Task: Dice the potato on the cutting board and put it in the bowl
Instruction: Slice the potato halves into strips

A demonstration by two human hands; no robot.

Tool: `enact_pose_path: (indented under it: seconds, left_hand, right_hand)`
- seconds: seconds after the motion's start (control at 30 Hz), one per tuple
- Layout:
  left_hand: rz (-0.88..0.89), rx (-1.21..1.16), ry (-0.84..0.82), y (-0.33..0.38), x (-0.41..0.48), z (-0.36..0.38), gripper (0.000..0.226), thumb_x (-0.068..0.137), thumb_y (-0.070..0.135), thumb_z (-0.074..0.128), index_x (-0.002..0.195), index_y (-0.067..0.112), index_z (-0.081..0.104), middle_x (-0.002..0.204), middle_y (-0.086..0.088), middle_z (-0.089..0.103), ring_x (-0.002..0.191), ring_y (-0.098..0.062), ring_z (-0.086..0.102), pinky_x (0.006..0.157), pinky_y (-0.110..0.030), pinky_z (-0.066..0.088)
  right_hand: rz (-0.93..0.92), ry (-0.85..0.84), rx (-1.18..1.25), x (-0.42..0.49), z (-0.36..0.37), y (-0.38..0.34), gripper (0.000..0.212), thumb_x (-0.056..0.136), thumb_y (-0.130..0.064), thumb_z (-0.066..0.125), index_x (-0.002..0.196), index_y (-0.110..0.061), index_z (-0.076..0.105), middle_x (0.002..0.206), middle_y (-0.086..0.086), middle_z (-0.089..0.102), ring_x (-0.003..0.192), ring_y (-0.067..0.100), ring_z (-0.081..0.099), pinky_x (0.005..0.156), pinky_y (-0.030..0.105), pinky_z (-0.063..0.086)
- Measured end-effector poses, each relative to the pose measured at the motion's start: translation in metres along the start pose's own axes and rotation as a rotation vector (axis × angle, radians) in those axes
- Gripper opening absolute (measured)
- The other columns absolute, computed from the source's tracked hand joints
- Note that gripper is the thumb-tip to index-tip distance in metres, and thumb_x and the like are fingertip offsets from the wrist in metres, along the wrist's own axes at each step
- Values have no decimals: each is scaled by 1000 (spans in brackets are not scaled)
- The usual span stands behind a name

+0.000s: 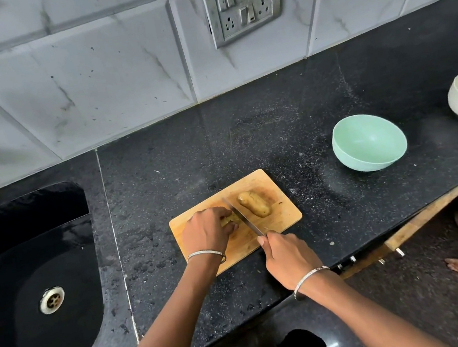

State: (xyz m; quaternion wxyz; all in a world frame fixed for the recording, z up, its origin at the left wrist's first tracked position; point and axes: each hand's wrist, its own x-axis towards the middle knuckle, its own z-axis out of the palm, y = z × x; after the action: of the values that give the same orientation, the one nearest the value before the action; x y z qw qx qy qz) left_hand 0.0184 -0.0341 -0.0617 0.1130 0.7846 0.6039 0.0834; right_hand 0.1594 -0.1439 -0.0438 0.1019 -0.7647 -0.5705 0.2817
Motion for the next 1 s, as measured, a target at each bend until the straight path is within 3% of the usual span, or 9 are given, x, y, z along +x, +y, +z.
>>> enact_pose_path:
  seconds: [0.13, 0.43, 0.77, 1.0]
  left_hand:
    - [-1, 13, 11, 0, -1, 0, 30, 83, 47, 68, 112, 38, 68, 97, 6, 72, 88, -21, 67, 67, -31, 51]
    - [-4, 40, 12, 0, -3, 0, 31, 84, 52, 65, 113, 40, 67, 97, 6, 72, 89, -21, 66, 64, -30, 47]
    - [-28, 21, 11, 0, -3, -1, 31, 83, 53, 65, 111, 40, 68, 97, 7, 73, 88, -20, 66, 61, -28, 44]
    - [-54, 18, 31, -1, -6, 1, 30, 82, 53, 66, 110, 41, 67, 92, 7, 72, 84, -20, 66, 59, -28, 45]
  right_hand:
    - [9, 0, -1, 9, 8, -11, 33, 104, -39, 30, 100, -15, 53, 99, 11, 64, 93, 37, 63, 69, 39, 47]
    - [-2, 51, -99, 2, 15, -10, 35, 105, -38, 29, 108, -13, 53, 105, 12, 65, 98, 37, 63, 64, 35, 37]
    - [-27, 73, -6, -3, 6, -6, 36, 104, -41, 27, 99, -15, 52, 98, 13, 64, 91, 40, 61, 67, 41, 42]
    - [-19, 80, 3, -4, 5, -9, 36, 104, -40, 27, 98, -15, 52, 97, 12, 64, 91, 38, 61, 65, 38, 37]
